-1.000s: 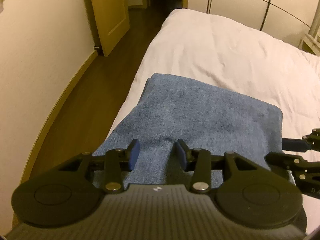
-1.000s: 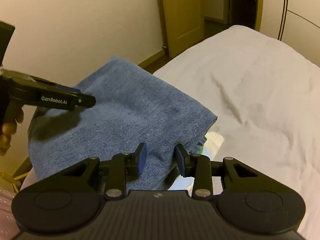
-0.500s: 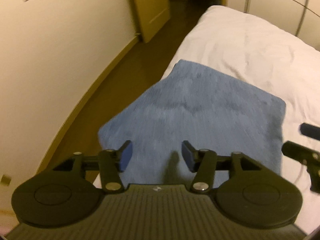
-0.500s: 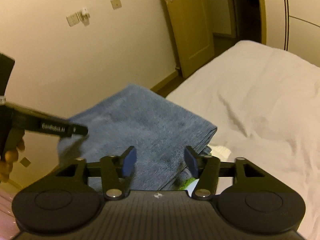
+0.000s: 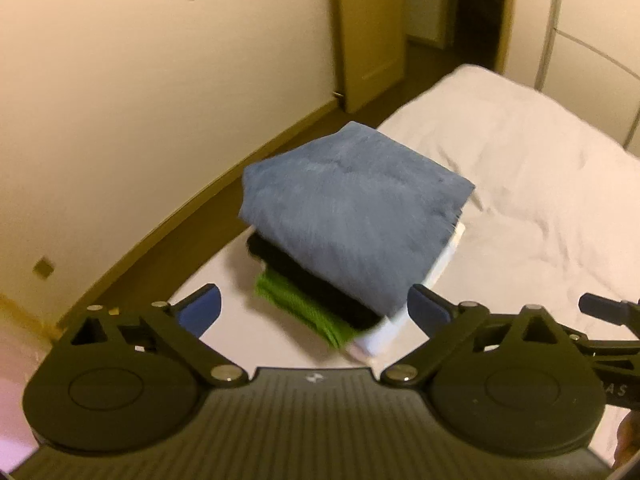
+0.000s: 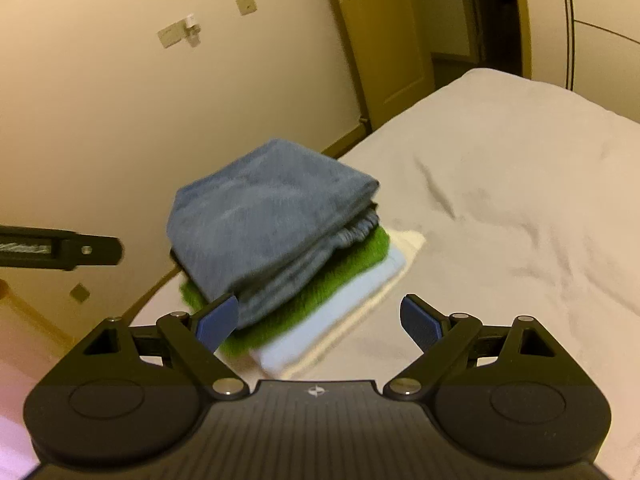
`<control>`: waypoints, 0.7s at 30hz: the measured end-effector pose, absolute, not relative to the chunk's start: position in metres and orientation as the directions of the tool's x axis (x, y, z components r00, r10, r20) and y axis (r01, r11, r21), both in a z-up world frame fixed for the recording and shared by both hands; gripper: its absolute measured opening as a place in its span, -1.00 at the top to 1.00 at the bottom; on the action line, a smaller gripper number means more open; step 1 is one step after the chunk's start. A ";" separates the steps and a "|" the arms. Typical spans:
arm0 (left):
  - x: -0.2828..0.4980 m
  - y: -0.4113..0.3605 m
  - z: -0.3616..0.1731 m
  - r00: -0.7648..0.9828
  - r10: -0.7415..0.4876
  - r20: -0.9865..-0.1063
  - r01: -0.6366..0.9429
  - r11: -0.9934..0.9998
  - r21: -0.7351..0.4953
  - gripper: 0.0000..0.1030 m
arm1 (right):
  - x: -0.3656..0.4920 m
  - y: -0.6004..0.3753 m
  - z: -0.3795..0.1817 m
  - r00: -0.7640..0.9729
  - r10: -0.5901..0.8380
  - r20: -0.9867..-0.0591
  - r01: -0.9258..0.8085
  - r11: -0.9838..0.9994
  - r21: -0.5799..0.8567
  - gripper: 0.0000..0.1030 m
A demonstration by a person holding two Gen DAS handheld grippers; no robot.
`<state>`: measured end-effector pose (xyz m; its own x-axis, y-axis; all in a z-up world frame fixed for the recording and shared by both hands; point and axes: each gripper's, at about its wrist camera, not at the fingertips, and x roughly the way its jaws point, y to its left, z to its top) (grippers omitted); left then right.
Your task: Fold clothes
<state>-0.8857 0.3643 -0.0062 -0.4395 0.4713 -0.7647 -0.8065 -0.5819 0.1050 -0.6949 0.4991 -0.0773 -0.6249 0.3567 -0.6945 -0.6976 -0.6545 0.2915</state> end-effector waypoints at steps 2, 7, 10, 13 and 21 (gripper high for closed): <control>-0.861 0.340 -0.003 -0.465 0.452 -0.761 -0.772 -0.628 0.098 -0.99 | -0.672 0.488 -0.070 -0.629 0.349 -0.694 -0.684 -0.674 0.281 -0.75; -0.797 0.285 -0.002 -0.514 0.406 -0.755 -0.680 -0.730 0.071 -0.99 | -0.617 0.456 -0.050 -0.646 0.330 -0.688 -0.646 -0.717 0.262 -0.76; -0.759 0.262 -0.005 -0.576 0.355 -0.737 -0.622 -0.775 0.113 -0.99 | -0.586 0.439 -0.041 -0.652 0.314 -0.690 -0.620 -0.745 0.246 -0.78; -0.725 0.244 -0.006 -0.598 0.334 -0.729 -0.590 -0.799 0.117 -0.99 | -0.561 0.422 -0.034 -0.664 0.308 -0.682 -0.599 -0.764 0.239 -0.97; -0.672 0.229 -0.008 -0.536 0.347 -0.769 -0.569 -0.822 0.026 -0.99 | -0.519 0.407 -0.026 -0.703 0.258 -0.663 -0.539 -0.801 0.260 -0.97</control>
<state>-0.6717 0.2292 -0.0077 -0.5364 0.3470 -0.7693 -0.5691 -0.8218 0.0262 -0.5187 0.4069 -0.0260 -0.7025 0.2579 -0.6633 -0.5393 -0.8011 0.2597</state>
